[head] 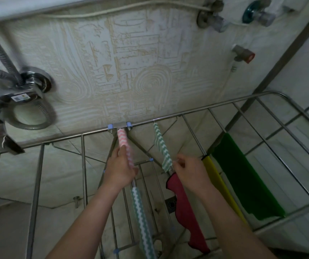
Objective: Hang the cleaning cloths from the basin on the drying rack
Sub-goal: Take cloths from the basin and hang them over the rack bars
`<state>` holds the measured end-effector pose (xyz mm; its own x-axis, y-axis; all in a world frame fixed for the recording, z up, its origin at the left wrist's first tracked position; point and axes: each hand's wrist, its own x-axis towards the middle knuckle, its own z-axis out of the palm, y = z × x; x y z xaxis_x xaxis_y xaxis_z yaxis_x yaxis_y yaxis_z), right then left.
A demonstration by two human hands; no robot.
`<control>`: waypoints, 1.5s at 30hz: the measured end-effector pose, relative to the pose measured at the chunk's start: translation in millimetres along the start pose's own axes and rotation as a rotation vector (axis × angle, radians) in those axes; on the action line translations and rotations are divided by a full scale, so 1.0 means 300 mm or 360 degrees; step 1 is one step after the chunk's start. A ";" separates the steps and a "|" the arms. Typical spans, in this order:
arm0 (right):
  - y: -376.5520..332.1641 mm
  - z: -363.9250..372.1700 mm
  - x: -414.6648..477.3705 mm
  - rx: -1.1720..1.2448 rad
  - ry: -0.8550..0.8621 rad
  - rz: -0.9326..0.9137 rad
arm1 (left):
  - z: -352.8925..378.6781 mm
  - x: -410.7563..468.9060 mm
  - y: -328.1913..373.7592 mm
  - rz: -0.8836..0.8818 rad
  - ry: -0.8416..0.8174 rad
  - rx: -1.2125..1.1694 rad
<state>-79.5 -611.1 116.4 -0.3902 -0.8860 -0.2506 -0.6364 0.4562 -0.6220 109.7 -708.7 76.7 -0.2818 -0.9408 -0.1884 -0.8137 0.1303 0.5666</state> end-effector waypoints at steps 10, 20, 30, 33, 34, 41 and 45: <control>0.090 -0.089 -0.283 0.0258 0.0278 -0.0107 | -0.022 -0.250 0.128 0.0388 0.0306 -0.0428; 0.160 -0.163 -0.765 0.0684 0.0758 0.0072 | -0.012 -0.636 0.318 0.0851 -0.0282 -0.0656; 0.219 -0.186 -1.306 0.0958 0.1202 0.0539 | 0.118 -0.946 0.464 0.1438 -0.1204 -0.0549; 0.236 -0.133 -1.401 0.0869 0.1287 0.0719 | 0.174 -1.007 0.465 0.1571 -0.1511 -0.0343; 0.242 -0.107 -1.437 0.0861 0.1331 0.0794 | 0.198 -1.033 0.465 0.1637 -0.1574 -0.0256; 0.347 0.148 -1.771 0.0905 0.1610 0.1414 | 0.390 -1.309 0.421 0.2041 -0.1851 0.0186; 0.417 0.275 -1.955 0.0978 0.1754 0.1673 | 0.493 -1.474 0.403 0.2178 -0.2034 0.0383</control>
<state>124.6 -41.2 124.1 -0.8828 0.3787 -0.2778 0.4369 0.4452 -0.7816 60.7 -230.6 110.0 -0.7752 0.5874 -0.2324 0.2561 0.6285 0.7345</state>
